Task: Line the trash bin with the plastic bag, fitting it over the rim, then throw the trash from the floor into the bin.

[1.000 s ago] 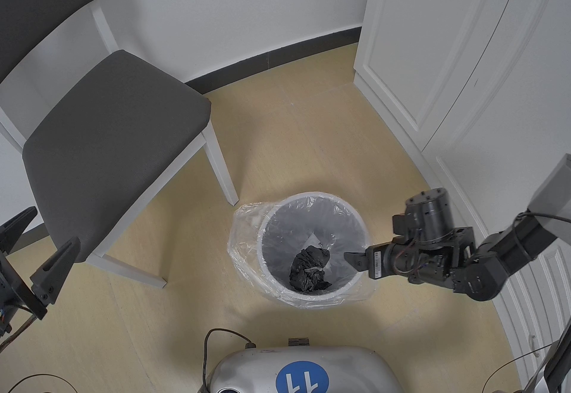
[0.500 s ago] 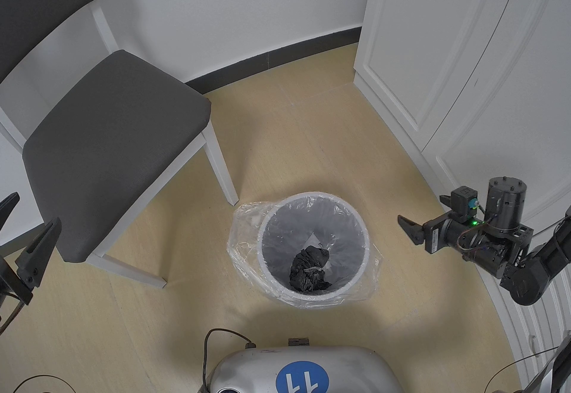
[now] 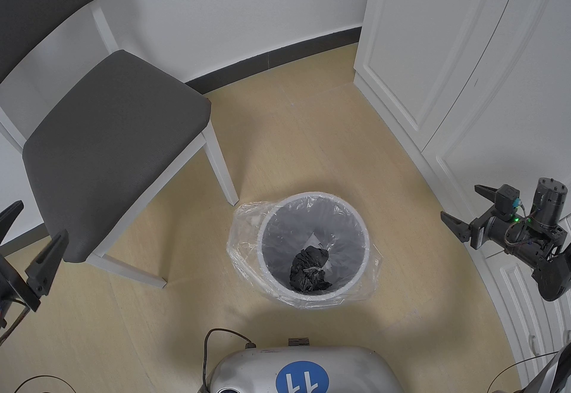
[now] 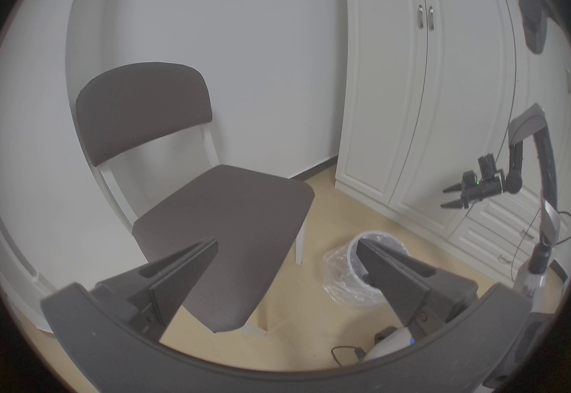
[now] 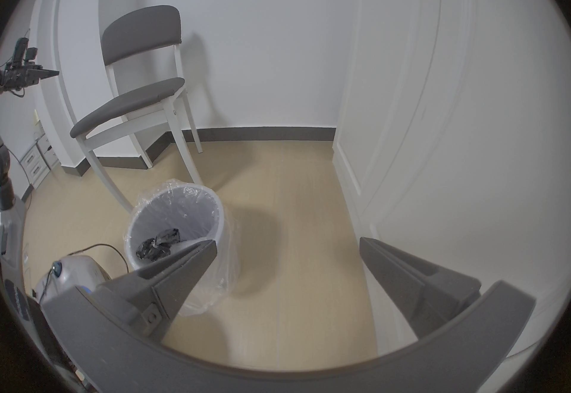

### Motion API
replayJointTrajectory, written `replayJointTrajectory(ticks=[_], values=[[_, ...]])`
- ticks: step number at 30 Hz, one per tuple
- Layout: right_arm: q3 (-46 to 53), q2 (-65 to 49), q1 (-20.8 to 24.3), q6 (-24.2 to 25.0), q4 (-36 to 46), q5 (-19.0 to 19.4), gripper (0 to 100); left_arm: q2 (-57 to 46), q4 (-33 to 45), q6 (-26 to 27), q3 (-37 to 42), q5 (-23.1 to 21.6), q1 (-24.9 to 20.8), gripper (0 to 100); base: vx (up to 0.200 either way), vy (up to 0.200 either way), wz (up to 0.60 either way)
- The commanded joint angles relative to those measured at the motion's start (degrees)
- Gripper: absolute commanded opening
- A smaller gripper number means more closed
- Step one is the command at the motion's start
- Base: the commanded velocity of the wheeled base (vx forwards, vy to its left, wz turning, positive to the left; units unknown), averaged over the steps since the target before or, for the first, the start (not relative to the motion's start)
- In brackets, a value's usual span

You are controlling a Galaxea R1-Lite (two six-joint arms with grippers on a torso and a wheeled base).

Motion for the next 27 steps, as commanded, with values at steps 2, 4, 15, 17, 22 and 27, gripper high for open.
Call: replayJointTrajectory(ticks=[2, 4, 15, 17, 22, 27], values=[[2.91, -3.95, -2.45, 0.54, -0.24, 0.40, 100, 2.81, 0.27, 2.11, 1.32, 0.10, -0.01, 100, 0.000, 0.000, 0.00], [3.88, -4.65, -2.71, 2.12, -0.24, 0.31, 100, 3.51, 0.10, 2.02, 1.23, 0.18, -0.01, 100, 0.000, 0.000, 0.00], [0.98, -8.17, 3.53, 26.91, -0.94, -15.95, 100, 4.12, -1.49, 2.11, -1.93, 7.74, -0.01, 100, 0.000, 0.000, 0.00], [1.24, -9.66, 3.97, 26.91, -1.12, -17.97, 100, 3.69, -2.01, 2.02, -2.55, 9.24, -0.01, 100, 0.000, 0.000, 0.00], [1.94, -18.01, 5.02, 26.73, -1.12, -19.46, 100, 0.79, -3.59, 1.76, -4.31, 14.07, -0.01, 100, 0.000, 0.000, 0.00], [4.32, -28.82, 4.93, 26.99, -0.59, -21.83, 100, -4.14, -3.42, 1.49, -4.31, 14.42, -0.01, 100, 0.000, 0.000, 0.00]])
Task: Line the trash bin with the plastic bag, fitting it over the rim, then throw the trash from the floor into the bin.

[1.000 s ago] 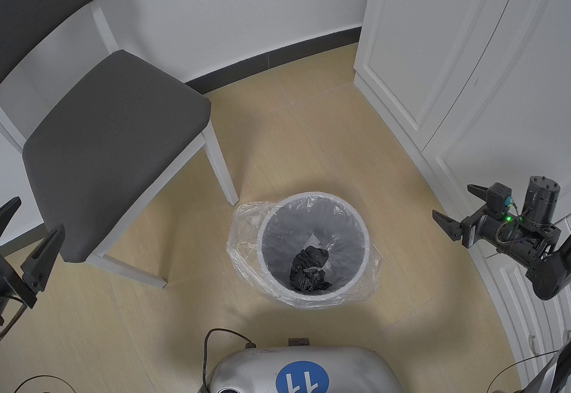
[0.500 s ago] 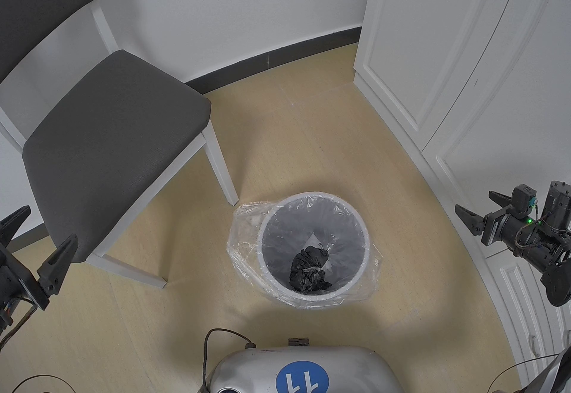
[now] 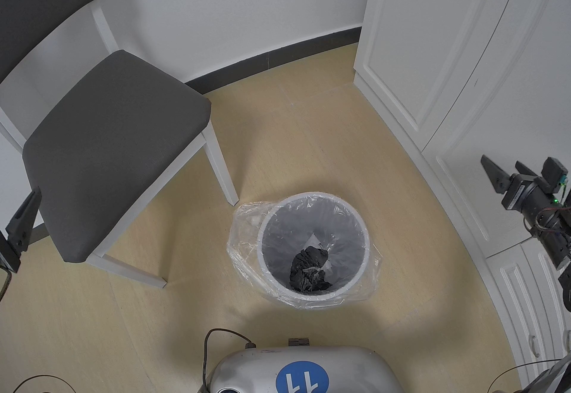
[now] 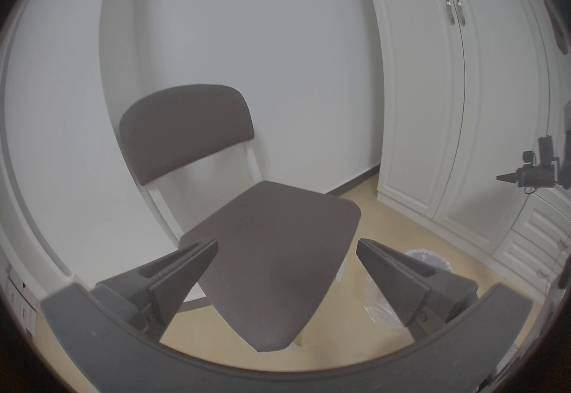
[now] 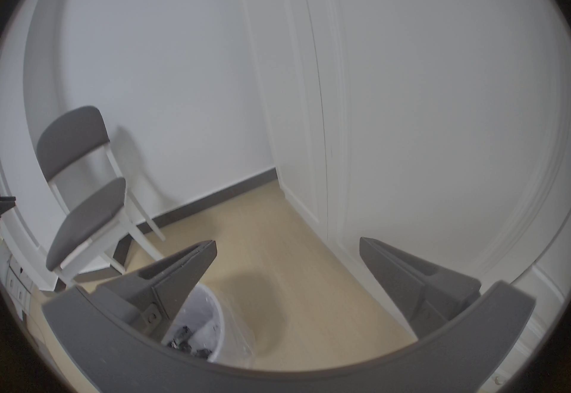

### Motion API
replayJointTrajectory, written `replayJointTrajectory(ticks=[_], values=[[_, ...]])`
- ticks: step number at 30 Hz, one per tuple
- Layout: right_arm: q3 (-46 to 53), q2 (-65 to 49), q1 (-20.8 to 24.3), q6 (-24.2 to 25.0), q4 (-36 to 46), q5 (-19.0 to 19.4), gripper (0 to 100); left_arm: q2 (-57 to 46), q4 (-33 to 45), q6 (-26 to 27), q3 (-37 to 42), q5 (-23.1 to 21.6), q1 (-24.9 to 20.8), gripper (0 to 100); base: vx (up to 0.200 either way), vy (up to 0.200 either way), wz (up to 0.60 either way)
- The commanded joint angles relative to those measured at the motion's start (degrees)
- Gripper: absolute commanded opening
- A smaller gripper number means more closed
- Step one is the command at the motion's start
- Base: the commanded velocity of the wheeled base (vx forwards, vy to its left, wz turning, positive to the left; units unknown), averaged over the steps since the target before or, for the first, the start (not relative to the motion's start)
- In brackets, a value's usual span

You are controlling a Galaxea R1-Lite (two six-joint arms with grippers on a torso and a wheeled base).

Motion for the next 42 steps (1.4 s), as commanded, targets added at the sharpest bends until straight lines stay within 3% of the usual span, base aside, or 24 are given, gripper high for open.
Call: replayJointTrajectory(ticks=[1, 12, 15, 18, 25, 31, 36, 42], values=[[2.72, -14.47, 0.71, 0.34, 0.42, -2.96, 100, -6.90, 0.04, -0.25, -0.99, 1.49, -0.01, 100, 0.000, 0.000, 0.00], [6.33, -32.84, 0.18, -0.01, 2.36, -13.68, 100, -11.91, 0.39, -0.08, -2.31, 7.29, 0.08, 100, 0.000, 0.000, 0.00], [6.68, -36.89, 0.10, -0.36, 5.52, -15.18, 100, -12.52, 0.48, -0.08, -2.93, 8.35, 0.08, 100, 0.000, 0.000, 0.00], [5.97, -46.64, -0.17, -1.50, 16.51, -17.46, 100, -13.58, 0.48, -0.08, -4.60, 9.14, 0.79, 100, 0.000, 0.000, 0.00], [5.18, -61.41, -1.66, -1.24, 34.08, -17.20, 100, -19.29, 5.58, -0.16, -7.50, 9.05, 4.48, 100, 0.000, 0.000, 0.00], [6.59, -68.97, -2.89, -1.24, 39.53, -17.29, 100, -25.18, 11.64, -0.16, -7.50, 9.23, 5.97, 100, 0.000, 0.000, 0.00], [7.29, -76.88, -4.21, -0.89, 47.62, -16.93, 100, -30.01, 16.56, -0.16, -7.41, 9.14, 9.75, 100, 0.000, 0.000, 0.00], [8.08, -81.97, -5.09, -0.27, 50.70, -16.93, 100, -32.56, 19.03, -0.16, -7.41, 9.23, 10.01, 100, 0.000, 0.000, 0.00]])
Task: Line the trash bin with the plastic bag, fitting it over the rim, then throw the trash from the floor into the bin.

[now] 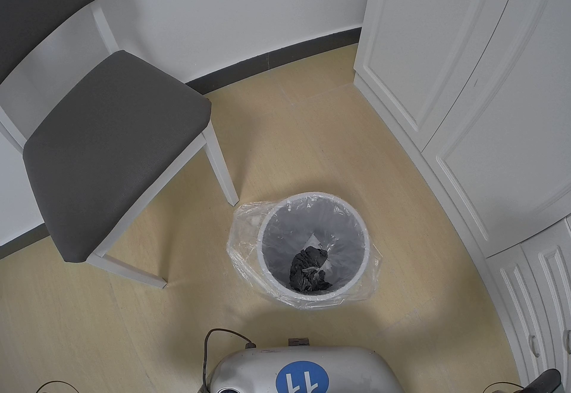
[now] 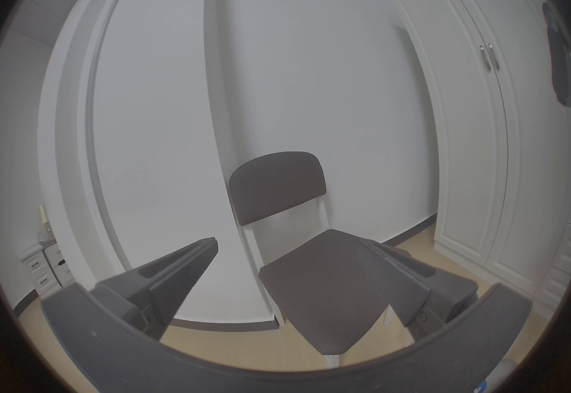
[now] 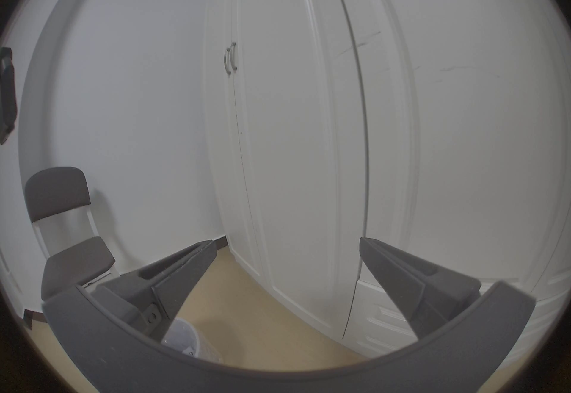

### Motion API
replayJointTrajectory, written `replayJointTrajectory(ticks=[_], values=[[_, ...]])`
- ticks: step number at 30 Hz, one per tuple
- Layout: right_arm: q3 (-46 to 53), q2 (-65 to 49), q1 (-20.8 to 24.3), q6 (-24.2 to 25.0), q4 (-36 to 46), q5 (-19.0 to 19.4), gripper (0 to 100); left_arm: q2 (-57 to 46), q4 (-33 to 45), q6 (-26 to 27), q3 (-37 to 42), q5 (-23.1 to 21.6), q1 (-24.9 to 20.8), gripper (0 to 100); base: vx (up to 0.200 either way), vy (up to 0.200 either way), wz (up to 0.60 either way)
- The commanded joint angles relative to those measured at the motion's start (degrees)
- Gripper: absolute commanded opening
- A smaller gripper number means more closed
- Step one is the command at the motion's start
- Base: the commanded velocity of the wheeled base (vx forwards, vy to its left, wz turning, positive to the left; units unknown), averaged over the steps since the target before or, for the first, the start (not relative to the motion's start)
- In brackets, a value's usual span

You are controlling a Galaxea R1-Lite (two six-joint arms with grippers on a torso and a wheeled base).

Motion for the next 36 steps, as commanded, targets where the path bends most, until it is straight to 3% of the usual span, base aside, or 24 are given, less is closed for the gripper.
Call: replayJointTrajectory(ticks=[1, 8, 11, 24, 36], values=[[1.33, -6.84, -1.29, 0.79, 0.94, 0.10, 100, -4.87, 1.43, 0.02, 0.11, 0.08, 0.99, 100, 0.000, 0.000, 0.00], [4.32, -8.51, -1.91, 1.31, 0.67, 1.42, 100, -9.00, 5.56, 0.02, 0.38, 0.08, 1.08, 100, 0.000, 0.000, 0.00], [4.41, -8.51, -1.91, 3.69, 0.67, 1.68, 100, -11.28, 7.76, -0.16, 1.17, -0.09, 1.08, 100, 0.000, 0.000, 0.00], [4.58, -8.51, -1.91, 3.33, -1.00, 3.61, 100, -14.36, 6.79, -4.11, 7.23, -0.27, 0.47, 100, 0.000, 0.000, 0.00], [5.99, -8.51, -1.91, -1.15, -8.64, 11.52, 100, -14.36, -0.50, -5.52, 17.87, -2.99, 0.47, 100, 0.000, 0.000, 0.00]])
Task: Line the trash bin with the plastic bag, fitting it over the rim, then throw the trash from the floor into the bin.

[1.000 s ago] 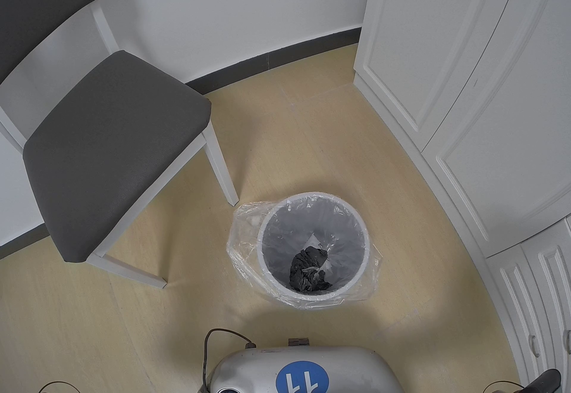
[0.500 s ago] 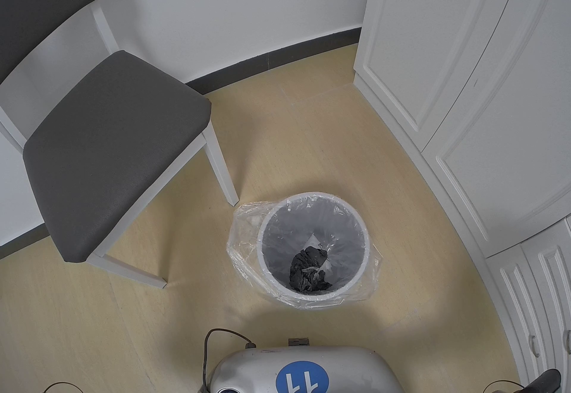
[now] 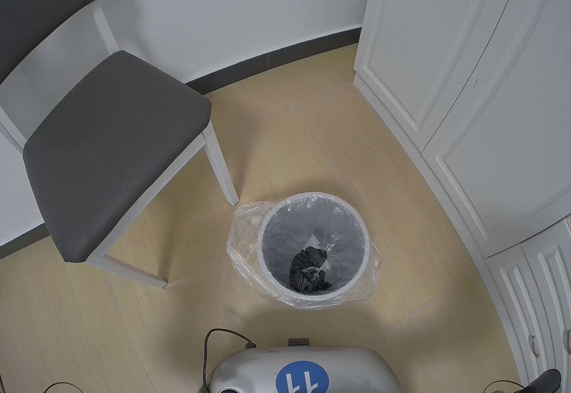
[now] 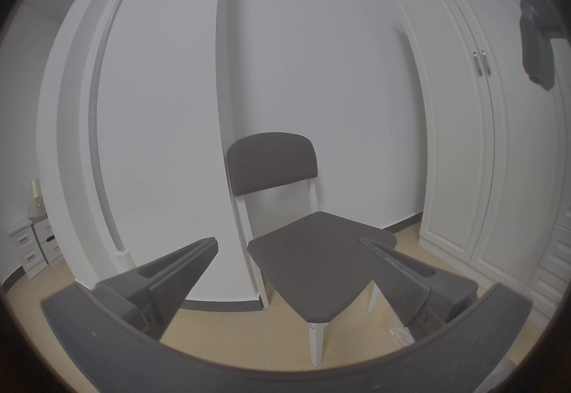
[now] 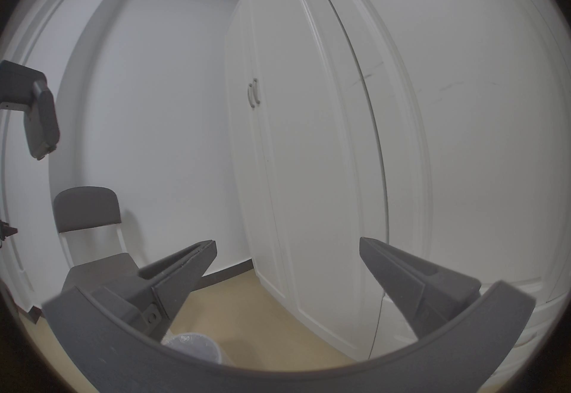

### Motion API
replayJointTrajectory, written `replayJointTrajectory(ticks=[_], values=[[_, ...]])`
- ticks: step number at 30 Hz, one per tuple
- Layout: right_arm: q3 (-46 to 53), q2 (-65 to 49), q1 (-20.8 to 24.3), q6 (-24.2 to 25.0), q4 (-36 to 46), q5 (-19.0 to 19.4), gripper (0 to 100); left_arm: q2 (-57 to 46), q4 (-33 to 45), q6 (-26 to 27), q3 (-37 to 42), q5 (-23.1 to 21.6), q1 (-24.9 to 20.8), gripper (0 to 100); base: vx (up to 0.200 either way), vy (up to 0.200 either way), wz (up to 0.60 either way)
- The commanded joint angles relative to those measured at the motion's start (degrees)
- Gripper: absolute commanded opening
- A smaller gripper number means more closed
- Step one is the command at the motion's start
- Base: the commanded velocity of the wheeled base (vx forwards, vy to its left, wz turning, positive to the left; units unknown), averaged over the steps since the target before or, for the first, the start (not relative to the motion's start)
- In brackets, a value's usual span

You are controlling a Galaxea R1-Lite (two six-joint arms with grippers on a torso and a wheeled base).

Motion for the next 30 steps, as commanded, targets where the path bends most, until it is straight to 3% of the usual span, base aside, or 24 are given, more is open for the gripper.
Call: replayJointTrajectory(ticks=[1, 8, 15, 29, 30], values=[[1.71, -0.63, 0.02, -2.16, -3.02, 2.47, 100, -0.82, -3.46, -0.39, 6.21, -0.60, -0.05, 100, 0.000, 0.000, 0.00], [5.40, -0.63, 0.02, -6.73, -9.17, 3.53, 100, -0.82, -3.64, -1.35, 15.61, -3.85, -0.05, 100, 0.000, 0.000, 0.00], [6.11, -0.63, 0.02, -7.96, -9.96, 3.53, 100, -0.82, 4.18, -3.37, 15.61, -4.12, -0.05, 100, 0.000, 0.000, 0.00], [6.11, -0.63, 0.02, -7.69, -7.32, 3.18, 100, -0.82, 4.10, -3.37, 15.53, -4.38, -0.05, 100, 0.000, 0.000, 0.00], [6.11, -0.63, 0.02, -7.78, -7.23, 3.09, 100, -0.82, 4.10, -3.37, 15.53, -5.96, -0.05, 100, 0.000, 0.000, 0.00]])
